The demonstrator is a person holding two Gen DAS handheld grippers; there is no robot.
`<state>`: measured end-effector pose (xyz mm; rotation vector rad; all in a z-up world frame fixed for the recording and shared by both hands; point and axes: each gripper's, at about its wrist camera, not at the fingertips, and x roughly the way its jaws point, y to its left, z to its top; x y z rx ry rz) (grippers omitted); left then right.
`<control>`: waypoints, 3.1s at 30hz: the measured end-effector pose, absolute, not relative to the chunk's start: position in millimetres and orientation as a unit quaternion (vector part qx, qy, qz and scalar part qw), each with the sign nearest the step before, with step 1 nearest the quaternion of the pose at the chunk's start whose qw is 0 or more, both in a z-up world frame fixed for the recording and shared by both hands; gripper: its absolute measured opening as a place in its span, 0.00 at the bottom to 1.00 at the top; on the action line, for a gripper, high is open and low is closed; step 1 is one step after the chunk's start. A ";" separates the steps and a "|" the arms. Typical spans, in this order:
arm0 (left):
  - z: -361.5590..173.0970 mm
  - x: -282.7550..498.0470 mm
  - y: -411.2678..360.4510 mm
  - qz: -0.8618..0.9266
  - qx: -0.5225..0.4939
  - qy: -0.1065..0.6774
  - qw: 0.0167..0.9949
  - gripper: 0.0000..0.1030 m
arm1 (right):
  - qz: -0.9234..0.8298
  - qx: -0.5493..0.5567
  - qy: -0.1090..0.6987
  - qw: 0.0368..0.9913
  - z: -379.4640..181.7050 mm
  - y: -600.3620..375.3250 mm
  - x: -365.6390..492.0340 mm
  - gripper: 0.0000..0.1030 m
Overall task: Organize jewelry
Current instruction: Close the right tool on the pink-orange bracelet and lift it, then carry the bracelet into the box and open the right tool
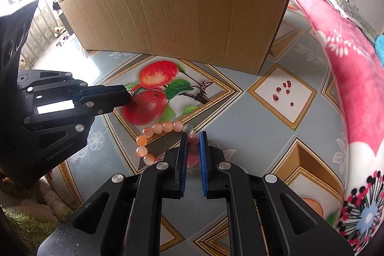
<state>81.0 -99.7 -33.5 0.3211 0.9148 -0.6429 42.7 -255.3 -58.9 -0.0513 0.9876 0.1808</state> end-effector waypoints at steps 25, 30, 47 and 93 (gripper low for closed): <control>-31.3 73.7 -81.4 -0.277 0.153 0.455 0.832 0.04 | 0.083 -0.045 0.478 0.873 -56.9 -247.7 52.3 0.15; -31.2 74.4 -81.6 -0.275 0.151 0.459 0.831 0.04 | 0.083 -0.069 0.477 0.872 -56.7 -243.0 55.6 0.19; -30.8 76.1 -81.8 -0.272 0.147 0.465 0.829 0.04 | 0.102 -0.047 0.485 0.867 -58.2 -238.7 57.7 0.07; -6.4 62.8 -64.4 -0.289 0.118 0.422 0.851 0.04 | 0.077 -0.061 0.423 0.901 -16.3 -231.2 35.5 0.07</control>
